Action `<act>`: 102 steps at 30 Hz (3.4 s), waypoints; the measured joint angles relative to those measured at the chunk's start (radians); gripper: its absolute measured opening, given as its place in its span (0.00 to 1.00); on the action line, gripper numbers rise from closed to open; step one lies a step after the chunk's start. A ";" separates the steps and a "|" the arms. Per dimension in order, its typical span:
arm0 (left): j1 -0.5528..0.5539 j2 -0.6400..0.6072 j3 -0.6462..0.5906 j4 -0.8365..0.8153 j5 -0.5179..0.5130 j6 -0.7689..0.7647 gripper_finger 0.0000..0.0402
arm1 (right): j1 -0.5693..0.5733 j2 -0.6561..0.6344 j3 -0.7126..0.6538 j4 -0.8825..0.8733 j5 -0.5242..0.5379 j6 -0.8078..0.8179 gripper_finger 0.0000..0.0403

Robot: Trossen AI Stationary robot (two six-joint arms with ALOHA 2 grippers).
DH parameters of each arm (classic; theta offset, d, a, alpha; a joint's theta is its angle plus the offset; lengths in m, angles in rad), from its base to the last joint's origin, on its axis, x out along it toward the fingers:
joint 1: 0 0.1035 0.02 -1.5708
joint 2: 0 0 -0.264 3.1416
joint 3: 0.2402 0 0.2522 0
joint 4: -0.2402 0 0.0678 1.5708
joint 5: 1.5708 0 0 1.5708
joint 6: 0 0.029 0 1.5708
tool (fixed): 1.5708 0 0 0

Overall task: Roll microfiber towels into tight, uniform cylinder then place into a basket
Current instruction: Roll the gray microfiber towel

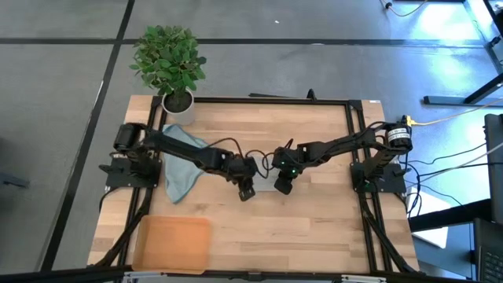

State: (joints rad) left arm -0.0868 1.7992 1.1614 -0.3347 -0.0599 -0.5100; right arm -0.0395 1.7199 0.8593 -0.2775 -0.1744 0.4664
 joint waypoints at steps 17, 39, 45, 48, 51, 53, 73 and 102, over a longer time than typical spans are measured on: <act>-0.007 0.143 0.005 0.022 -0.030 0.026 0.21 | -0.006 -0.009 0.003 -0.013 -0.046 0.000 0.11; 0.003 0.145 0.003 0.016 -0.003 0.048 0.21 | 0.111 -0.155 0.159 -0.394 -0.096 -0.430 0.20; 0.003 0.146 0.002 0.017 0.000 0.049 0.21 | 0.157 -0.155 0.132 -0.342 -0.029 -0.505 0.33; 0.003 0.146 0.002 0.017 0.003 0.048 0.21 | 0.172 -0.155 0.103 -0.253 -0.001 -0.552 0.42; 0.003 0.146 0.002 0.018 0.003 0.048 0.21 | 0.183 -0.155 0.043 -0.124 0.021 -0.576 0.47; 0.003 0.146 0.002 0.018 0.006 0.048 0.21 | 0.187 -0.155 0.008 -0.065 0.044 -0.593 0.49; 0.003 0.148 0.002 0.028 0.005 0.046 0.21 | 0.187 -0.154 -0.242 0.228 0.219 -0.649 0.50; 0.003 0.148 0.001 0.040 0.002 0.045 0.21 | 0.158 -0.099 -0.139 0.118 0.067 -0.598 0.05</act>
State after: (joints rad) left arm -0.0834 1.9476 1.1625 -0.2943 -0.0574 -0.4648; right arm 0.1181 1.6204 0.7200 -0.1597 -0.1074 -0.1316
